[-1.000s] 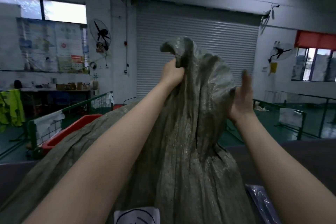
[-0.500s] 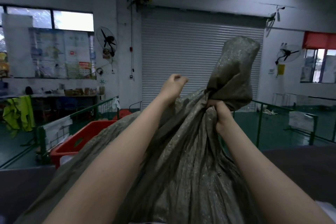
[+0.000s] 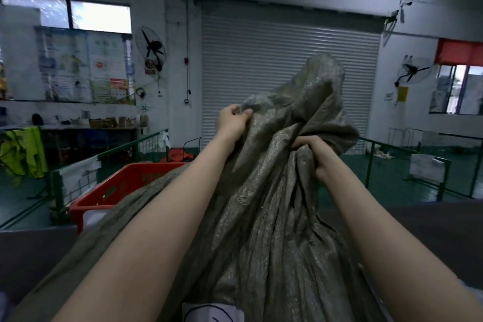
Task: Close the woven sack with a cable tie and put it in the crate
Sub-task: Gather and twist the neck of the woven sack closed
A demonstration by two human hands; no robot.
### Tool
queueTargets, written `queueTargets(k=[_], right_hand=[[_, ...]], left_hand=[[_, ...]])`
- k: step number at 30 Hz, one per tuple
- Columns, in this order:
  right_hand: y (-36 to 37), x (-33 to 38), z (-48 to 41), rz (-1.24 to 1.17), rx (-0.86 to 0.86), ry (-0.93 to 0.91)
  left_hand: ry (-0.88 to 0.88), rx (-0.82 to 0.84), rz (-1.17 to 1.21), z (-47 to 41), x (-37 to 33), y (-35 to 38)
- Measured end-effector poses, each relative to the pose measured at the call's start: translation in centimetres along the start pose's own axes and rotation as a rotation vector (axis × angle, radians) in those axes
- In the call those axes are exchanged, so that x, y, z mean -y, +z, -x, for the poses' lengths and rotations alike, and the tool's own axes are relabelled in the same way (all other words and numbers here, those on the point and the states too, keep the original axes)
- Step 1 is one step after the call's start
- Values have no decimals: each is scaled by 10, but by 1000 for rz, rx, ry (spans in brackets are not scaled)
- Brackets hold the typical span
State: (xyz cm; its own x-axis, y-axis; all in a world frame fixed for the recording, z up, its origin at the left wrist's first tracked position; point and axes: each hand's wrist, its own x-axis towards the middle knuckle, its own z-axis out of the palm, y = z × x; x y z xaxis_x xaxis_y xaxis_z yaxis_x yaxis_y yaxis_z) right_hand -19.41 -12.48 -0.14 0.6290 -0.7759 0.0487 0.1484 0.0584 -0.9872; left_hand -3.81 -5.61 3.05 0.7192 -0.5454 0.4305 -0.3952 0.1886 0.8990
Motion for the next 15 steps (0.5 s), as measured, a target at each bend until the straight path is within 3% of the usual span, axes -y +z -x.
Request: queueTargets(k=[3,6,8,11,13,15], right_hand=[[-3,-5,0,156,-28,88],[6,-6,3,236,-53,14],[14,-2,10,221,114,-56],[20,3,21,10,421,-107],[24,0,19,-65,424,-108],[30,-7,14,-70,293,-93]], left_hand=[[147,-157,-40,5,-16,4],[287,-136,-88,13,-30,18],[313,-5,-121,19,-33,32],[233,291,-113,33,-41,41],[112,517,53,38,-45,35],[-1,673,227,39,-43,26]])
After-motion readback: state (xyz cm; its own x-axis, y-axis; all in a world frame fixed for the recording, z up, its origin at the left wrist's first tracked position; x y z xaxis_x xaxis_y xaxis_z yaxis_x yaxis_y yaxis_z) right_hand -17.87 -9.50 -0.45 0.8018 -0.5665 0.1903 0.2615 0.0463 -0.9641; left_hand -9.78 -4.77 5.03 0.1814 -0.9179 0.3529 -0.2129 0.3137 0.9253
